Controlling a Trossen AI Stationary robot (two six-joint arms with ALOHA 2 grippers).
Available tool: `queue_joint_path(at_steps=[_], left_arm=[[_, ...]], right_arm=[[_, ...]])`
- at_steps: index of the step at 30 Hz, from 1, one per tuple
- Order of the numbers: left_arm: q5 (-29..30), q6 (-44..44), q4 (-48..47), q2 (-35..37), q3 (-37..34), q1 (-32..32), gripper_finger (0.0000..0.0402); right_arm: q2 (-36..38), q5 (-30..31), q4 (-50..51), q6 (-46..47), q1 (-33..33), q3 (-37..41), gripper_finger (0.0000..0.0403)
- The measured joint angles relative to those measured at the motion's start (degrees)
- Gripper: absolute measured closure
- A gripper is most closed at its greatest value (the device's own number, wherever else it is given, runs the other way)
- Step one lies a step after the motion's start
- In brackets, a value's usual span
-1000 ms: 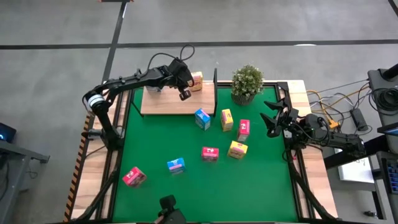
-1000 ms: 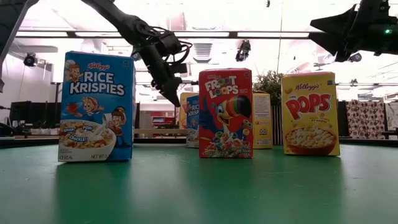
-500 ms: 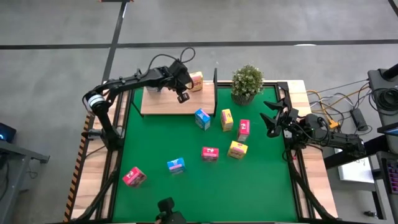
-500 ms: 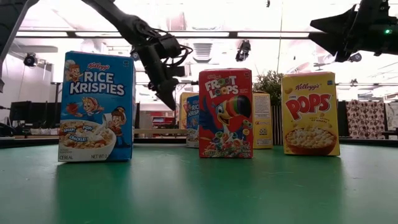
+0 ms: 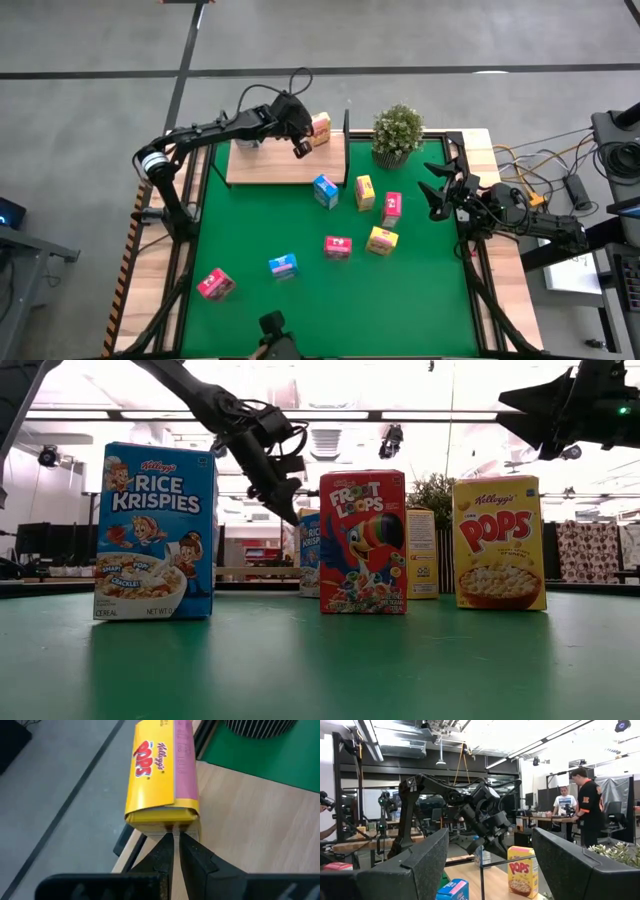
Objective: Stack cereal on shelf
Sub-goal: Put the left yellow cereal box on the shelf
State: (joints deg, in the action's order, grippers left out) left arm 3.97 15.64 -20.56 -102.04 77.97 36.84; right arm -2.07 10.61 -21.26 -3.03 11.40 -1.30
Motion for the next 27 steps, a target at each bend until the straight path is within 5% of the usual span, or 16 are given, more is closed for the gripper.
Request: queue_joint_path(at_steps=[8,14,21,27], left_arm=[[-0.5,-2.3,-9.3,0.6,0.0,-1.1,0.0389],[-7.7,-0.4,-7.4,0.6,0.0,-3.6,0.0389],[-3.0,-1.2,2.5,0.5,0.0,-3.6,0.0389],[5.1,-1.6,1.7,0.1,0.0,-3.3,0.0389]], right_arm=[[0.0,0.0,0.0,0.0,0.0,0.0,0.0129],[0.0,0.0,0.0,-0.2,0.0,0.0,0.0129],[0.0,0.0,0.1,-0.2,0.0,0.0,0.0129],[0.0,0.0,0.8,-0.6,0.0,0.0,0.0129]])
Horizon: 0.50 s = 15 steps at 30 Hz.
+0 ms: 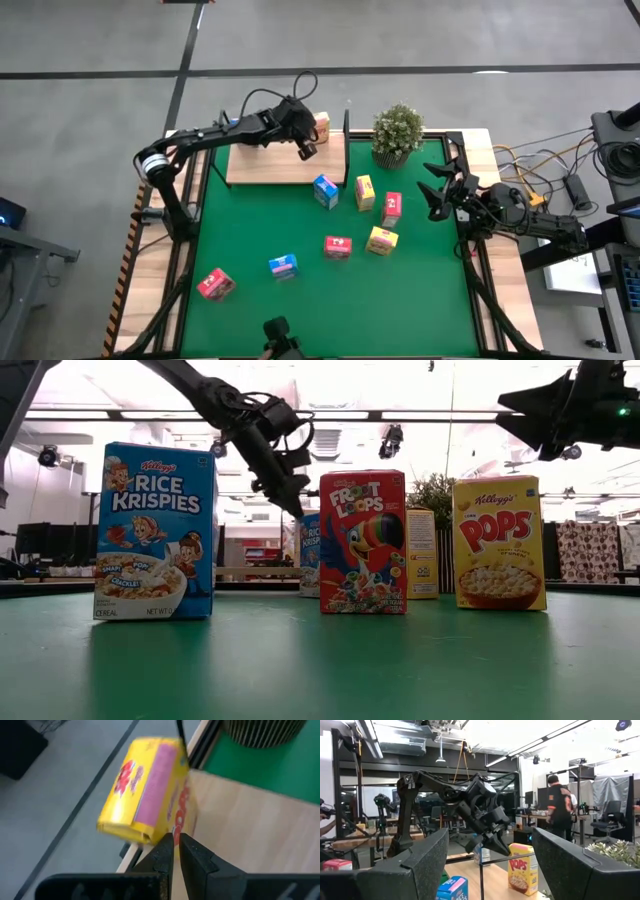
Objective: Stack cereal on shelf
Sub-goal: Put the left yellow cereal box on the shelf
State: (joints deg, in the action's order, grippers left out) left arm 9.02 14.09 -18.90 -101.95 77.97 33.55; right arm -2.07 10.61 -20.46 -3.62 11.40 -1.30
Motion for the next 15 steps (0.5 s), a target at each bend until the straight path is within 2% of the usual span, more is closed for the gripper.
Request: queue_joint_path(at_steps=[10,15], left_arm=[[-0.1,0.4,-0.4,-0.2,0.0,0.1,0.0389],[1.4,1.2,-5.3,0.2,0.0,-0.3,0.0389]], right_arm=[[0.0,0.0,0.3,0.1,0.0,0.0,0.0129],[0.0,0.0,0.3,0.5,0.0,0.0,0.0129]])
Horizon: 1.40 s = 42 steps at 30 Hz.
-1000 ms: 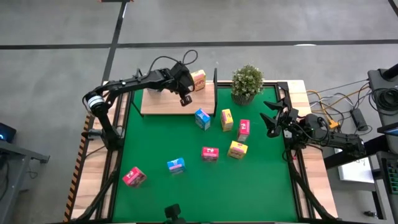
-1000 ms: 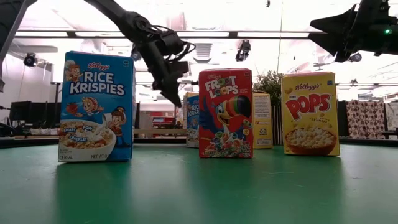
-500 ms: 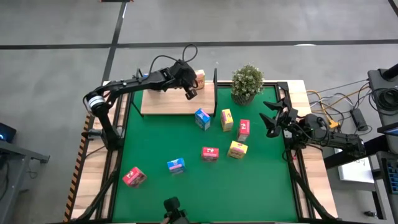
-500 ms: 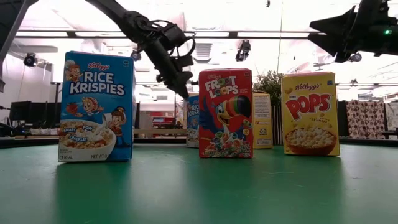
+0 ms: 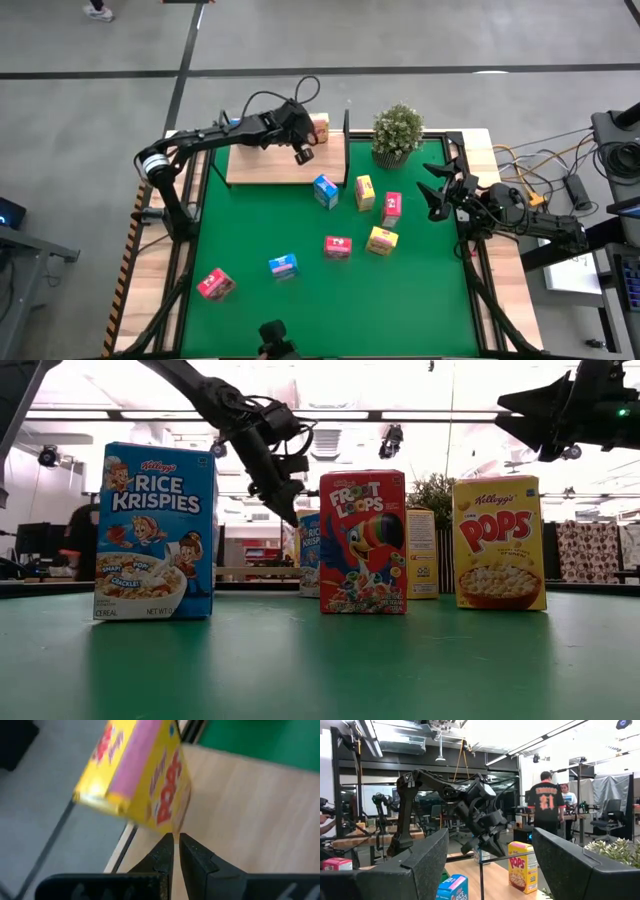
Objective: Stack cereal on shelf
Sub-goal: Put the left yellow cereal box on the shelf, then put the bottom blue cereal box aligned with the other blue cereal box on the shelf
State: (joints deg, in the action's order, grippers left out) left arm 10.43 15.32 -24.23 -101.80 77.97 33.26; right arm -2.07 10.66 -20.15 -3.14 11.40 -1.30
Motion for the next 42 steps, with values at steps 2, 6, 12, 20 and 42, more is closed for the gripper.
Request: queue_joint_path(at_steps=[2,6,12,20,42], left_arm=[[2.7,0.3,-1.8,0.5,0.0,0.0,0.0389],[5.1,0.5,-3.1,0.6,0.0,0.9,0.0389],[5.0,0.9,3.6,-0.9,0.0,2.0,0.0389],[4.9,2.4,7.7,-1.1,0.0,2.1,0.0389],[4.0,2.2,4.1,1.5,0.0,0.8,0.0389]], right_arm=[[0.0,0.0,0.1,0.0,0.0,0.0,0.0129],[0.0,0.0,0.2,-0.2,0.0,0.0,0.0129],[0.0,0.0,0.2,-0.2,0.0,0.0,0.0129],[0.0,0.0,0.2,-0.3,0.0,0.0,0.0129],[0.0,0.0,0.2,-0.8,0.0,0.0,0.0129]])
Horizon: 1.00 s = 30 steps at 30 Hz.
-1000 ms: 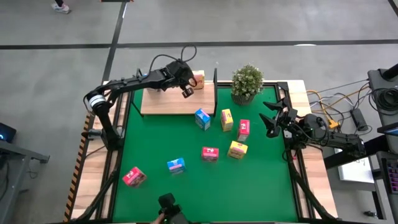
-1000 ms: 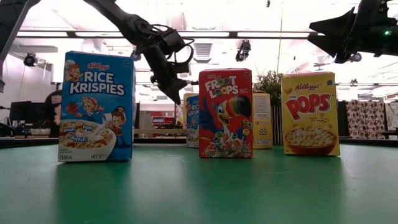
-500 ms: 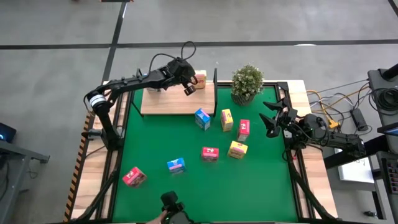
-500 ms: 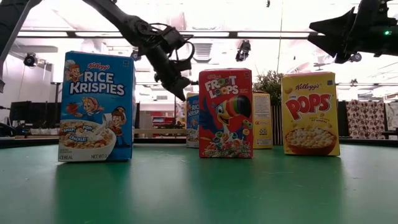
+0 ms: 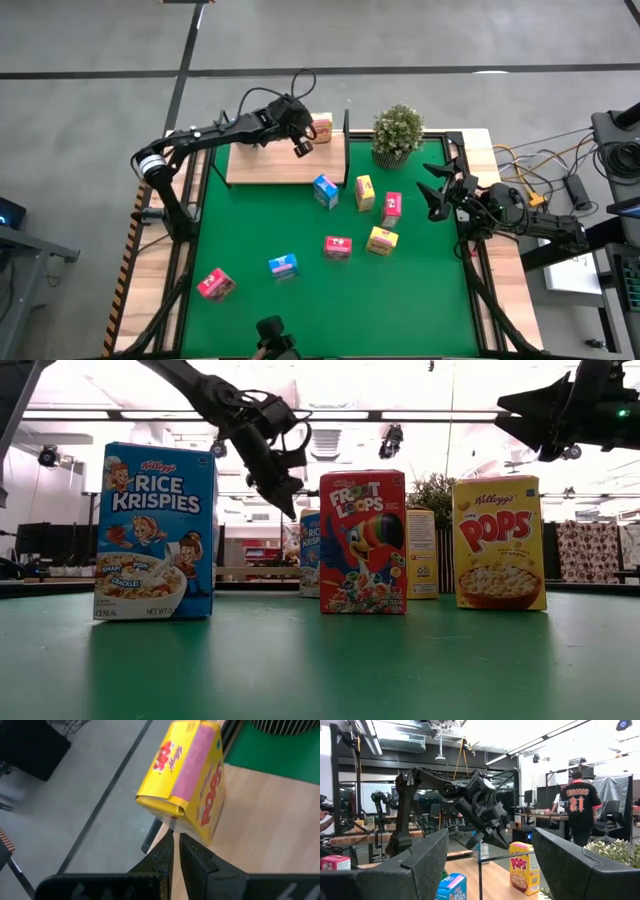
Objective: Stack cereal on shelf
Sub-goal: Put the bottom blue cereal box aligned with the other blue cereal box on the shelf
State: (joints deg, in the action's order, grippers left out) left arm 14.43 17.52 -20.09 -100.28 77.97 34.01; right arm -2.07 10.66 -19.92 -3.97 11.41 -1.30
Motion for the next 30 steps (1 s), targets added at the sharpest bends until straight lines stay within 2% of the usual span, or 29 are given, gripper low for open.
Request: queue_joint_path(at_steps=[6,13,18,21,26,30], left_arm=[[0.0,-1.0,-3.3,4.9,0.0,-2.9,0.0389],[0.0,-6.7,-16.3,15.9,0.0,-15.6,0.0400],[-0.3,-17.7,-28.4,22.6,0.0,-27.5,0.0400],[-1.3,-27.7,-33.8,24.8,0.0,-34.1,0.0400],[-5.1,-43.1,-35.4,25.5,0.0,-41.4,0.0400],[-11.9,-54.8,-35.8,24.1,0.0,-44.5,0.0400]], right_arm=[[0.0,0.0,0.0,-0.1,0.0,0.0,0.0129],[0.0,0.0,0.0,-0.3,0.0,0.0,0.0129],[0.0,0.0,-0.9,-0.6,0.0,0.0,0.0129],[0.0,0.0,-2.3,-1.1,0.0,0.0,0.0129],[0.0,0.0,-3.5,-1.5,0.0,0.0,0.0129],[0.0,0.0,-3.6,-1.6,0.0,0.0,0.0129]])
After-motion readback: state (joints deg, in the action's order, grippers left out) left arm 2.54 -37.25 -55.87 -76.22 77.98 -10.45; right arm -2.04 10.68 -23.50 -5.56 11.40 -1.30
